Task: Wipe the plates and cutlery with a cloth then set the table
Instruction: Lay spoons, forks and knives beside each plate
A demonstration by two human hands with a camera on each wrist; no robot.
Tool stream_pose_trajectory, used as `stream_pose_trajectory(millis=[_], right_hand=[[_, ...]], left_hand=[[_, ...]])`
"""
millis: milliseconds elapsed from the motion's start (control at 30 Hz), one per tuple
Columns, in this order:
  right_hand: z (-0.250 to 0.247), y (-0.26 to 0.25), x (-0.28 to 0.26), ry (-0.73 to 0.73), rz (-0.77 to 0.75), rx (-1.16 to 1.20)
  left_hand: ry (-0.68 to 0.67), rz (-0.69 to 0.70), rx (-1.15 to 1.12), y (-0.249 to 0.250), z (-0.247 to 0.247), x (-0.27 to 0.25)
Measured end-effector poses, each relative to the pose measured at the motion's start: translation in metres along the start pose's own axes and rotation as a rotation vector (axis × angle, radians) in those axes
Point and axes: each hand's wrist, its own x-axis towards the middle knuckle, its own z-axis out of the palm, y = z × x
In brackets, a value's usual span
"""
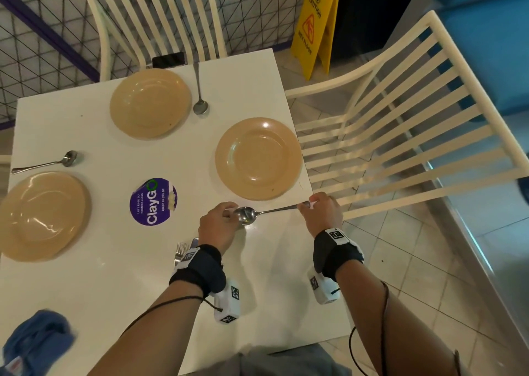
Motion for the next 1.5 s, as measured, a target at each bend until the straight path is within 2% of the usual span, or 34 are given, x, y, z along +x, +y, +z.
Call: stream_pose_trajectory(millis=[167,300,467,600,867,1067,1200,1267,1400,1500], right_hand=[[-0.003,-0.006,-0.028,0.052,-0.12,0.064],[0.012,-0.026,-0.065,-0.043,-0.277,0.084],[0.059,-0.048,-0.104,-0.29,-0.355,0.008],[0.092,-0.068,-0.133,-0.426,-0.387,-0.104],[0.122,-0.1,-0.167,-0.392,-0.386,-0.202],[0.132,-0.124,-0.181,-0.287,-0.345,-0.134],[0.14,-0.15,-0.19,-0.266,-0.338,-0.037],[0.144,-0.164,-0.197,-0.261,-0.35,0.064],[0.157,-0.182,-0.208,-0.251,-0.336,0.202],[0.16,-0.19,-0.218,-0.268,-0.32,0.3]], left_hand=[[0.163,0.045,-0.044,-0.016,-0.055,-0.019],[0.22,0.046,0.071,-0.053,-0.101,-0.03],[0.033,-0.051,0.288,-0.1,-0.118,-0.032],[-0.056,-0.004,0.415,-0.109,-0.11,-0.038],[-0.101,0.128,0.515,-0.113,-0.11,-0.028],[-0.105,0.107,0.393,-0.12,-0.132,-0.016],[-0.069,0.098,0.131,-0.121,-0.162,-0.016],[-0.061,0.174,0.016,-0.119,-0.175,-0.018],[-0.086,0.366,-0.049,-0.114,-0.193,-0.029],[-0.067,0.409,-0.061,-0.115,-0.204,-0.04]])
